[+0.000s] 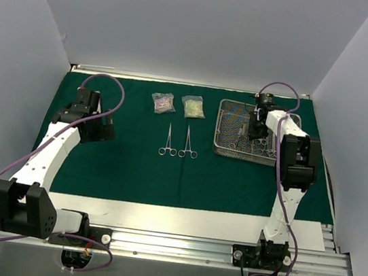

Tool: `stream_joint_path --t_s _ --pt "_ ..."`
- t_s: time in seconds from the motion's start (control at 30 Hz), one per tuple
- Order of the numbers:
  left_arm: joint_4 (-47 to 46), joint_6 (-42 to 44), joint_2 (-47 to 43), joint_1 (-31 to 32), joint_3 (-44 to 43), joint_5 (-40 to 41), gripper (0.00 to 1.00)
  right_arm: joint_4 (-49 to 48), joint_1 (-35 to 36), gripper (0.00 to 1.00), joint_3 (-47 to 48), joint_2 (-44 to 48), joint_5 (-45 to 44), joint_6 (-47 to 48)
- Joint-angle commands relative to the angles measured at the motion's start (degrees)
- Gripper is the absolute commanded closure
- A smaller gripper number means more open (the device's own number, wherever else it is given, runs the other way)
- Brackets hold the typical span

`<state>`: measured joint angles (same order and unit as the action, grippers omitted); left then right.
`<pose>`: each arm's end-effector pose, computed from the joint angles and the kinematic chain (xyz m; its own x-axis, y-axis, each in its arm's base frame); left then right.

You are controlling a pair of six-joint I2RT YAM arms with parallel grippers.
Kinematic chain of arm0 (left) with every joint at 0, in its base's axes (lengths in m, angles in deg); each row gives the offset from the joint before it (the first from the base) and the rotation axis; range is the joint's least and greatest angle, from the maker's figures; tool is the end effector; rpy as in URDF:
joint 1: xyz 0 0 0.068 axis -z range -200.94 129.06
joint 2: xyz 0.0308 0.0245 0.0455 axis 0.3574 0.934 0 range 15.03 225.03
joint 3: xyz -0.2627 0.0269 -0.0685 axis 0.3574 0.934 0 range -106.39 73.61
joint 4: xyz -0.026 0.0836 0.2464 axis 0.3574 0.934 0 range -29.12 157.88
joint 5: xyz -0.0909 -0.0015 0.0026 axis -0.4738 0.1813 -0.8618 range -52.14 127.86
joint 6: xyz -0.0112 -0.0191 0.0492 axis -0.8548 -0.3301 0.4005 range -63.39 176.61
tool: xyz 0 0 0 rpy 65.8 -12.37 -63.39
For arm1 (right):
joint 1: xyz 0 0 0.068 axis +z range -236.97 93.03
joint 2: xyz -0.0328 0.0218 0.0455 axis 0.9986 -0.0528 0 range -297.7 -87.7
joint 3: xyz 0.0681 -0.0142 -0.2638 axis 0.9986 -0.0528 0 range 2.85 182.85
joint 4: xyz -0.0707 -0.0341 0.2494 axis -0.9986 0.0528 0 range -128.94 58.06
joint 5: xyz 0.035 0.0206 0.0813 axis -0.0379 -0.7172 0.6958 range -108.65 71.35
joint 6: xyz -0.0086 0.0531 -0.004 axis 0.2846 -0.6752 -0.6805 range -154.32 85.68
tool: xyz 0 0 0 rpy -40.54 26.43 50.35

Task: Open and lay out the surgical kit
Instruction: Pick up the medical item from the container, then place the medical item in the surgical kit.

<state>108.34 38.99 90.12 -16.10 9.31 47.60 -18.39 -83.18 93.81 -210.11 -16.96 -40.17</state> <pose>0.2610 -0.0160 0.2889 -0.8058 -0.2313 -0.5451 -0.2618 0.9649 -0.0223 0.4681 0.0322 0.1734 -0.7908 0.0496 -0.6101 -0.0037 0.9963 0.0859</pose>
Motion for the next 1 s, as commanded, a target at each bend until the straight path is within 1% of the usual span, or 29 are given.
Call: stream_joint_path --t_s 0.0,0.2,0.6,0.7,0.83,0.87,0.9,0.93,0.97 --pt "-0.18 -0.13 -1.88 0.26 -0.75 -0.33 0.06 2.65 -0.36 1.00 0.71 2.25 -1.52 0.22" --pt "-0.09 -0.21 -1.79 0.26 -1.62 -0.42 0.06 1.59 -0.28 1.00 1.68 8.50 -1.52 -0.30" --pt "-0.09 -0.48 -1.96 0.26 -1.63 -0.42 0.06 0.54 0.95 1.00 1.15 13.24 -0.55 -2.23" --pt "-0.18 -0.39 -1.88 0.26 -1.80 -0.25 0.06 -0.34 3.50 1.00 0.89 15.35 -0.73 -4.25" --pt "0.00 -0.30 -1.79 0.26 -2.15 -0.16 0.06 -2.44 8.68 1.00 0.19 17.55 -0.82 -10.39" --pt "0.00 -0.22 -1.79 0.26 -2.33 -0.16 0.06 -2.97 11.30 1.00 0.01 18.25 -0.82 -11.37" --pt "0.00 -0.21 -1.79 0.26 -2.42 -0.16 0.06 -4.02 12.63 1.00 -0.34 18.43 -0.90 -13.47" --pt "0.00 -0.21 -1.79 0.26 -2.50 -0.16 0.06 -4.64 14.04 1.00 -0.52 18.61 -0.90 -13.49" --pt "0.00 -0.21 -1.79 0.26 -2.59 -0.16 0.06 -5.26 17.09 1.00 -0.61 18.70 -0.99 -15.23"
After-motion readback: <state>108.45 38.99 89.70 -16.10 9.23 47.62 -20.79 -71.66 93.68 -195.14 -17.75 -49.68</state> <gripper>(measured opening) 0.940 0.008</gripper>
